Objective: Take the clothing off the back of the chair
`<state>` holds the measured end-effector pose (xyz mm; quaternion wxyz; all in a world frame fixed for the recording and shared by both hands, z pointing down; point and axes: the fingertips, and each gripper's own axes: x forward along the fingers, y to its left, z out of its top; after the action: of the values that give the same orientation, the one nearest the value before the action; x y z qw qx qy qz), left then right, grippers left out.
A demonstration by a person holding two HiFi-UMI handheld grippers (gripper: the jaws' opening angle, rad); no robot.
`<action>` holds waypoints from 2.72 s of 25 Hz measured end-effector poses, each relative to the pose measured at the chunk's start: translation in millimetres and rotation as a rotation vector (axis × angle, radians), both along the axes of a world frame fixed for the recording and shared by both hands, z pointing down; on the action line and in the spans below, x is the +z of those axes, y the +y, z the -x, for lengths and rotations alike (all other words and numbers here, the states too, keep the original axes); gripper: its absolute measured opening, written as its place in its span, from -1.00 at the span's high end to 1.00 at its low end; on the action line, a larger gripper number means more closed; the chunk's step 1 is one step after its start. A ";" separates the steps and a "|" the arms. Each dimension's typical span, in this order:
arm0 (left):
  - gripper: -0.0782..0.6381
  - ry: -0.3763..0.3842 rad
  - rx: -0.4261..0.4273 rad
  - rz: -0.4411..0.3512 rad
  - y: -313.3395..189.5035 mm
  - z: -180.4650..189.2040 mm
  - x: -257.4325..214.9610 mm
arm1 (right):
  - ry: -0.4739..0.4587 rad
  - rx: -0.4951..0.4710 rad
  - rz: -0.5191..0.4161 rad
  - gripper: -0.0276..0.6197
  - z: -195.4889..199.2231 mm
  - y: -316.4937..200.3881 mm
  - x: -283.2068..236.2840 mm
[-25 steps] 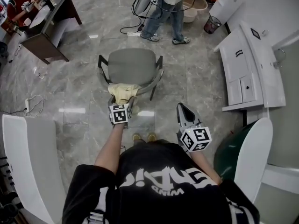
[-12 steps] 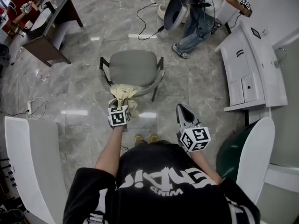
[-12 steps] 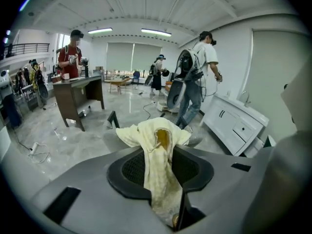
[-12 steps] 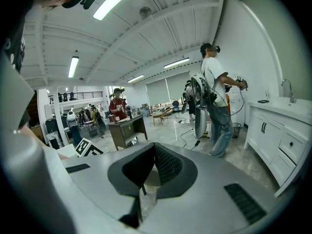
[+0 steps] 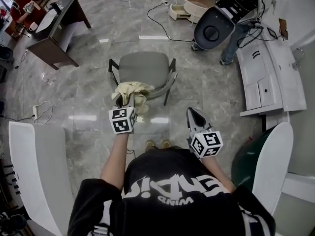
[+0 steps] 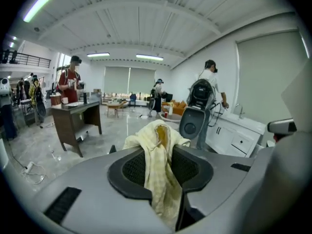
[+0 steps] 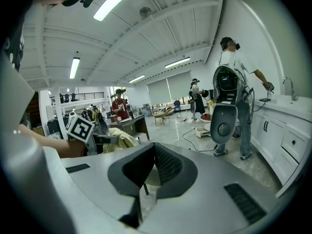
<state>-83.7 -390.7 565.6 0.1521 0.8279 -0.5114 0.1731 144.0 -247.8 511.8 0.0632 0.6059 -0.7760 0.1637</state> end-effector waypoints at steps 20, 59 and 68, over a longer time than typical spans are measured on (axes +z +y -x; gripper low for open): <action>0.43 0.061 -0.050 -0.250 46.4 -4.5 -187.5 | -0.073 -0.175 0.004 0.87 8.6 16.1 1.8; 0.43 0.110 -0.046 -0.367 415.4 45.4 -238.9 | -0.026 -0.202 -0.100 0.87 65.3 310.3 -34.4; 0.43 0.080 -0.101 -0.315 445.0 50.7 -189.5 | -0.022 -0.238 -0.103 0.87 62.4 321.7 -33.1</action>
<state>-134.5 54.4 376.1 0.0493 0.8208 -0.5668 0.0497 81.6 73.9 478.6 0.0421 0.5102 -0.8504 0.1216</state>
